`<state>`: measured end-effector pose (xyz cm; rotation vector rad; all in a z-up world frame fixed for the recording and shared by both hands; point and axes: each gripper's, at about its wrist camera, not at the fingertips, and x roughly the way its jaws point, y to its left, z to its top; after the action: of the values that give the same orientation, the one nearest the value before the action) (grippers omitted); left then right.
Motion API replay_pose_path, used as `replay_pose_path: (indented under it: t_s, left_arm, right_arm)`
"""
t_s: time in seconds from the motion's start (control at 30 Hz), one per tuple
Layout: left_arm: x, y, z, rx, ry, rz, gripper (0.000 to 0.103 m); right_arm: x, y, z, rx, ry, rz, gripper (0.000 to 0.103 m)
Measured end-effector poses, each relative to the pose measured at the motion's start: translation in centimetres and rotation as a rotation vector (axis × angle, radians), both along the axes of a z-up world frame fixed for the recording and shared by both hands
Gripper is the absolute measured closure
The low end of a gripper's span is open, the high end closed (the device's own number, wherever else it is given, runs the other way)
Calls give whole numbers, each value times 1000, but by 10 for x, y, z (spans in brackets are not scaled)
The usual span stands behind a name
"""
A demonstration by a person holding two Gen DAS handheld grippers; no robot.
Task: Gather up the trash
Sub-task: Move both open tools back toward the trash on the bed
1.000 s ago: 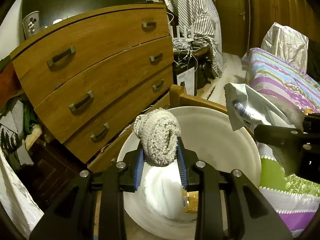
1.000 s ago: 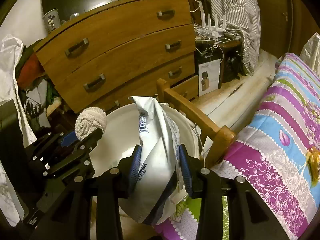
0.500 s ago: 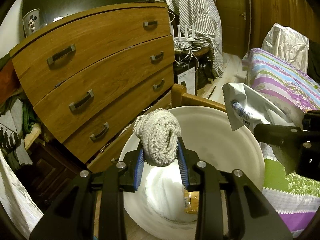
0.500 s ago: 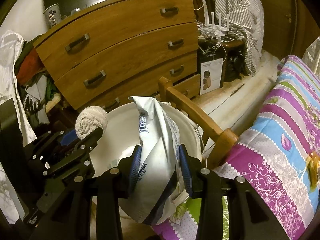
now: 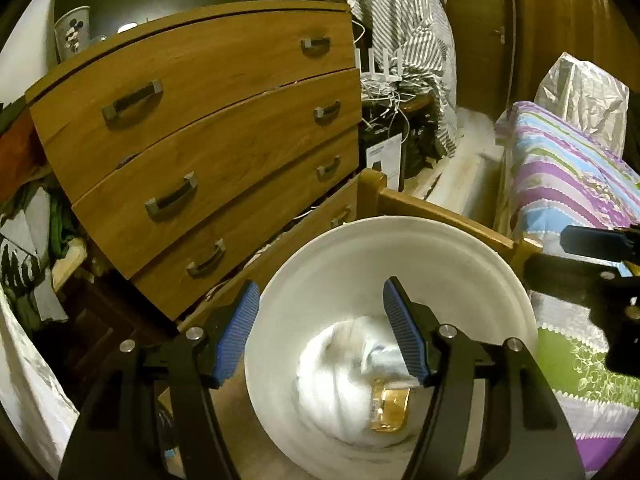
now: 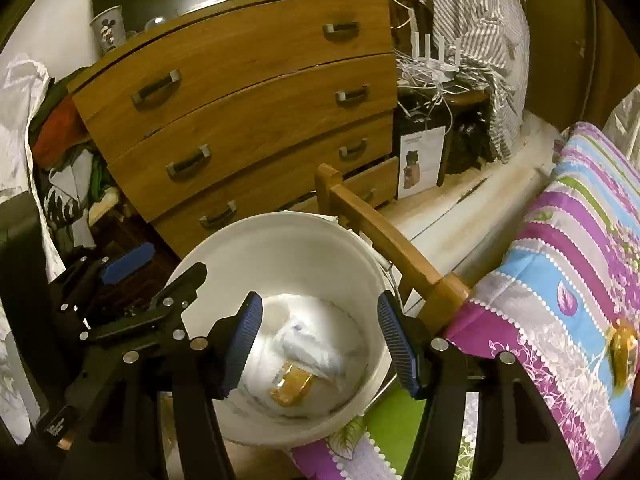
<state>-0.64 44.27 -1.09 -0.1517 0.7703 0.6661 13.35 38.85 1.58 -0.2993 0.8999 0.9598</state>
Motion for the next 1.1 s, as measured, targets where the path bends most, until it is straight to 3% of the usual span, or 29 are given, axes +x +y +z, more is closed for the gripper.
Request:
replay_pose_path:
  t_s: [0.13, 0.3, 0.5, 0.67, 0.9, 1.03, 1.1]
  left_arm:
    - [-2, -6, 3, -6, -6, 1, 41]
    - [-4, -37, 17, 9, -67, -12, 34]
    - [5, -113, 45, 66, -179, -105, 24]
    - [31, -183, 49, 68, -204, -223, 16]
    - [74, -274, 18, 16, -116, -415, 16]
    - [95, -325, -8, -28, -51, -540, 16]
    - [104, -349, -19, -35, -23, -593, 16]
  right_arm:
    - [1, -13, 3, 23, -7, -25, 42]
    - [-4, -60, 18, 95, -105, -117, 42]
    - [-17, -182, 32, 177, -377, -374, 42]
    - [-14, -303, 22, 179, -500, -614, 39]
    - [6, -484, -23, 102, -415, -932, 38]
    - [10, -586, -59, 127, -279, -1110, 38]
    - [17, -625, -80, 158, -196, -1148, 38]
